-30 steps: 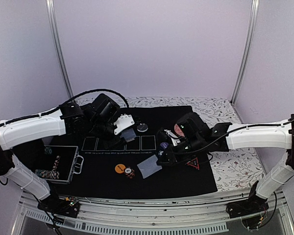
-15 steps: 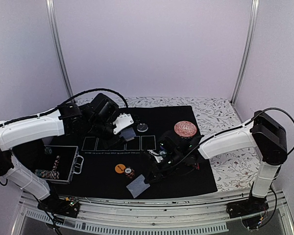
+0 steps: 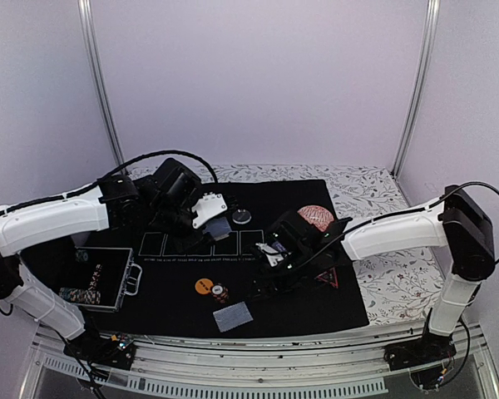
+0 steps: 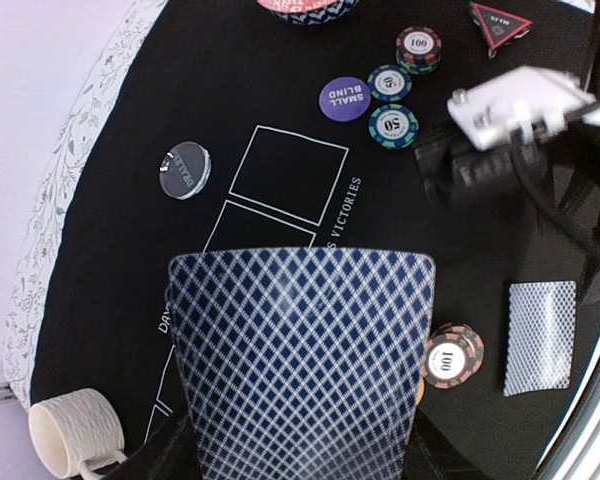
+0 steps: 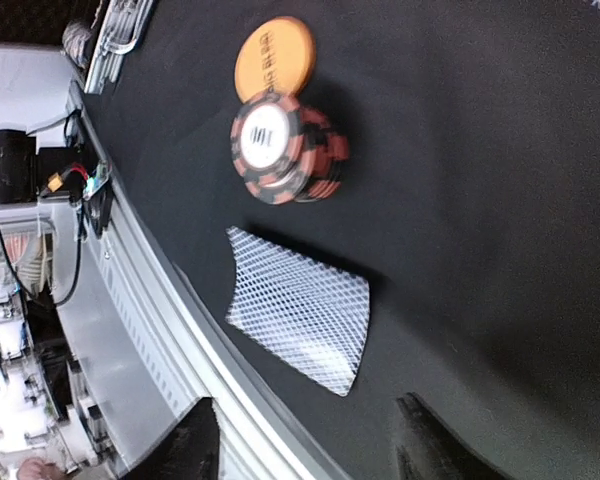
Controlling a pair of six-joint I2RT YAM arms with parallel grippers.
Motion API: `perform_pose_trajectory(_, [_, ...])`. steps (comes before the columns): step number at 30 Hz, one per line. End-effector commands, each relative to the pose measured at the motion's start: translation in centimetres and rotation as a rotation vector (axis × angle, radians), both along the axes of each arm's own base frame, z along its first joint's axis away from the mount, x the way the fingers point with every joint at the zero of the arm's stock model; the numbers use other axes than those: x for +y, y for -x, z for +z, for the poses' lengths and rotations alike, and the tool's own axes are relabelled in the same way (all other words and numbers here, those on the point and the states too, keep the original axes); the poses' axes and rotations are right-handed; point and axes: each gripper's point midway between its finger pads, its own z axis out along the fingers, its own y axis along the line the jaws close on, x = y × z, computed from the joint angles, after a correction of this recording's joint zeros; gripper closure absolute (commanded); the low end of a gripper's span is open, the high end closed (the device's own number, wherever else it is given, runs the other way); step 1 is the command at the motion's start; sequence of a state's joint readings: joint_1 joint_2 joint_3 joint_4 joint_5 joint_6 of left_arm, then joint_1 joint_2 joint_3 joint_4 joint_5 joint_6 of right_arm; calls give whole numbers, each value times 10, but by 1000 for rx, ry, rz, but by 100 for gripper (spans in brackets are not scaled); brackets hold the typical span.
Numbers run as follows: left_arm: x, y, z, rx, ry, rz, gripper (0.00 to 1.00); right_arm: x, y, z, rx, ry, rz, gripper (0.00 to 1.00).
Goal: Distribute texas hold em gaming equipment
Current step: Distribute the poker card in the big blind area, then pick up the poker card from the face-down deck piles.
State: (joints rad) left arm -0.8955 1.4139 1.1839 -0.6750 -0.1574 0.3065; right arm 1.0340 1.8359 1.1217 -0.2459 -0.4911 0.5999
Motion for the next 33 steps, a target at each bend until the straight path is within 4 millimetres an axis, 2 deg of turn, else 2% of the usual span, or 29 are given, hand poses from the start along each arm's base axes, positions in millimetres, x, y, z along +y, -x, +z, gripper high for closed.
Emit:
perform_pose_trajectory(1, [-4, 3, 14, -31, 38, -41, 45, -34, -31, 51, -158, 8, -126, 31])
perform_pose_trajectory(4, [-8, 9, 14, -36, 31, -77, 45, -45, -50, 95, -246, -90, -186, 16])
perform_pose_trajectory(7, [-13, 20, 13, -38, 23, -128, 45, -41, -65, 138, -317, -243, -191, 2])
perform_pose_trajectory(10, [-19, 28, 12, -47, 7, -168, 45, -27, -79, 164, -352, -360, -173, 1])
perform_pose_trajectory(12, [-20, 30, 13, -54, 3, -174, 45, -14, -88, 174, -361, -391, -163, 1])
perform_pose_trajectory(13, [-21, 30, 14, -55, 3, -176, 45, -8, -91, 171, -358, -390, -147, 1])
perform_pose_trajectory(15, [-22, 31, 15, -54, 7, -179, 45, 8, -97, 184, -369, -426, -119, 1])
perform_pose_trajectory(23, [-27, 34, 14, -37, 18, -194, 46, 38, -100, 164, -303, -456, -27, 2])
perform_pose_trajectory(29, [-28, 32, 14, -39, 17, -185, 46, 42, -99, 143, -260, -447, -25, 7])
perform_pose_trajectory(33, [-28, 32, 15, -41, 22, -186, 47, 35, -105, 127, -261, -386, -66, 12])
